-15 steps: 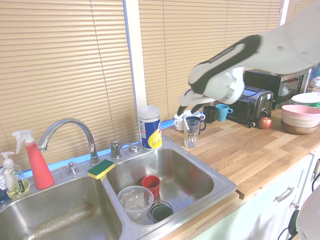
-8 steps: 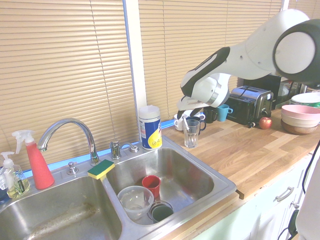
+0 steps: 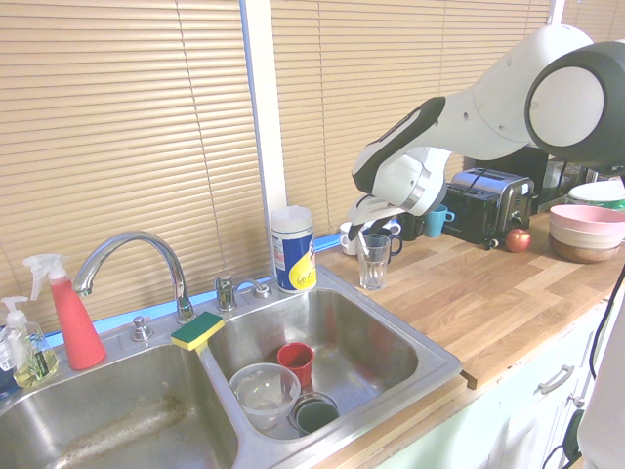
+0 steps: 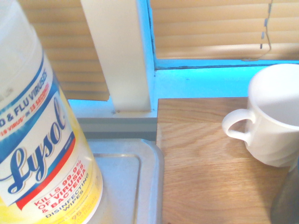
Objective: Put the spoon into the sink
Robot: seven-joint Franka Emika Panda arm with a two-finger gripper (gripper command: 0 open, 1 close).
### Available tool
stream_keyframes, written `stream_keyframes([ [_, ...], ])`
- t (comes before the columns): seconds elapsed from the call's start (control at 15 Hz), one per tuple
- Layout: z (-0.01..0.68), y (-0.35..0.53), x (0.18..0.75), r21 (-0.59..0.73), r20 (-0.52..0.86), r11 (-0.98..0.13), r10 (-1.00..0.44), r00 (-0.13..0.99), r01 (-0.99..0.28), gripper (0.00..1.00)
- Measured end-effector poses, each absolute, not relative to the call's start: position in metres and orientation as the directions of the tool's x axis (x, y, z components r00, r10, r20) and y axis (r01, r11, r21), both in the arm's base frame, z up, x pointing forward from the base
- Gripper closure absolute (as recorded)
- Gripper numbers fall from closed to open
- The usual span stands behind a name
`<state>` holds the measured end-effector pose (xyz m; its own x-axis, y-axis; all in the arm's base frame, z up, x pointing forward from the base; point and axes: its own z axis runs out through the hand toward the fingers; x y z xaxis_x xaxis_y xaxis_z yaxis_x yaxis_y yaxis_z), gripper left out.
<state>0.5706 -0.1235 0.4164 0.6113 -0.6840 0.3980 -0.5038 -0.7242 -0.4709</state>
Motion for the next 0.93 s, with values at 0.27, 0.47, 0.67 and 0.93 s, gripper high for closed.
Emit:
stream_keyframes([
  [0.27,0.4156,-0.1225,0.5695,-0.469,0.4,-0.728,-0.679,0.615,-0.5,1.0],
  [0.47,0.4185,-0.1223,0.5691,-0.472,0.403,-0.728,-0.679,0.613,-0.497,1.0],
  [0.67,0.423,-0.1223,0.5683,-0.476,0.405,-0.728,-0.68,0.611,-0.493,1.0],
  [0.93,0.4236,-0.1222,0.5681,-0.477,0.403,-0.727,-0.68,0.613,-0.493,1.0],
])
